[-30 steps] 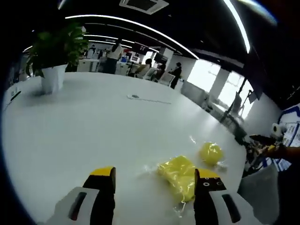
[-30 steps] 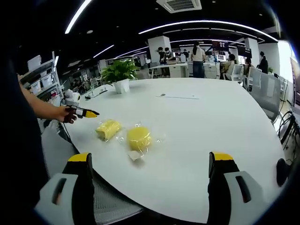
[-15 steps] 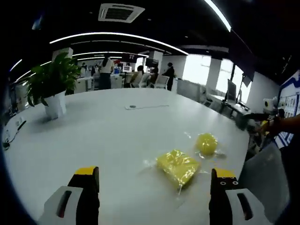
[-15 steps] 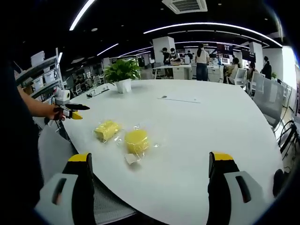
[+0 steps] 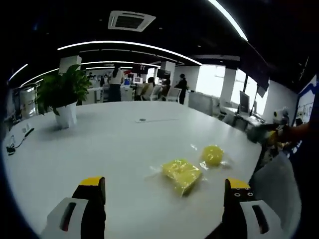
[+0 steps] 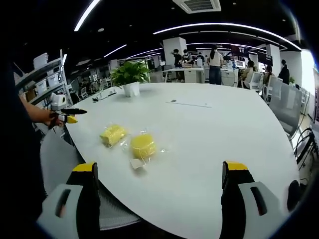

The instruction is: Compare the silicone blocks by pressing each to a similar depth, holding the contact briefly, and releasing to observe deformation and rebound differences across the visible hardness samples.

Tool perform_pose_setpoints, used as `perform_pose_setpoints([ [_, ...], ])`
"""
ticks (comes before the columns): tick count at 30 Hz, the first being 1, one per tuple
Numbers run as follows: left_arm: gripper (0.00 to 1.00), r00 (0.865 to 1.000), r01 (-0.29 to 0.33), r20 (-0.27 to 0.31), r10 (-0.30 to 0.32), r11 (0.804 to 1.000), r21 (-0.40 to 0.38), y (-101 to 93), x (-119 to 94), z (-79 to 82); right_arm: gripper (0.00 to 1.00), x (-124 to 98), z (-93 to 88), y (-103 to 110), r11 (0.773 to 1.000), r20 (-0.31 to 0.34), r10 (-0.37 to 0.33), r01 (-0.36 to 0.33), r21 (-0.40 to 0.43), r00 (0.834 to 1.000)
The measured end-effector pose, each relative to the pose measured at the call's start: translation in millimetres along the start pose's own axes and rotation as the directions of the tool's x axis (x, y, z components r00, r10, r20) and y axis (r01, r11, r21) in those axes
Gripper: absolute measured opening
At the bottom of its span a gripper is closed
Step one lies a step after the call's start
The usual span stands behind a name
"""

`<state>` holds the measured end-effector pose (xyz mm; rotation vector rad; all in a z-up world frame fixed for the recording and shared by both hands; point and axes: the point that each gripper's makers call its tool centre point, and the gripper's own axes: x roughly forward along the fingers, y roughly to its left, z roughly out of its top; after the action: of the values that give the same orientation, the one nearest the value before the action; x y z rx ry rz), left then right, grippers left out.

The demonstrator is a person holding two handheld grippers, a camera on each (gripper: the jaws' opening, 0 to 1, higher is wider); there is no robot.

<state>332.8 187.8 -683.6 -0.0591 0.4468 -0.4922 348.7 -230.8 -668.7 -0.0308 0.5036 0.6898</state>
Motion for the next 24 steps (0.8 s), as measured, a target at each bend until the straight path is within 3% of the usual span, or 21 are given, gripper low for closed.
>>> perform_pose_setpoints([
  [4, 1.0, 1.0, -0.008, 0.015, 0.008, 1.0, -0.003, -4.1, -1.4, -2.0, 0.96, -0.8, -2.4, 0.8, 1.0, 0.001, 0.012, -0.012, -0.005, 1.0],
  [10, 1.0, 0.999, -0.029, 0.039, 0.03, 0.999, -0.019, -5.4, 2.2, -2.3, 0.96, 1.2, -8.1, -15.9, 1.0, 0.001, 0.011, -0.011, 0.011, 1.0],
  [13, 1.0, 0.998, -0.024, 0.051, 0.025, 1.0, -0.004, -11.5, 3.6, 5.0, 0.96, 0.5, -4.9, -14.4, 1.0, 0.012, 0.02, -0.02, 0.003, 1.0],
  [17, 1.0, 1.0, 0.002, 0.016, -0.002, 1.0, -0.016, -16.9, 8.7, 4.5, 0.96, 2.9, -8.7, -16.0, 0.999, 0.013, 0.038, -0.037, -0.009, 0.999],
  [21, 1.0, 1.0, 0.019, 0.018, -0.019, 1.0, -0.021, -28.3, 14.6, 14.4, 0.96, 0.2, -10.8, -20.3, 0.999, 0.016, 0.03, -0.03, 0.01, 0.999],
  [24, 1.0, 0.999, 0.026, 0.02, -0.026, 1.0, 0.017, -32.5, 19.3, 25.8, 0.96, -1.5, -12.0, -22.4, 0.999, 0.02, 0.032, -0.032, 0.012, 0.999],
])
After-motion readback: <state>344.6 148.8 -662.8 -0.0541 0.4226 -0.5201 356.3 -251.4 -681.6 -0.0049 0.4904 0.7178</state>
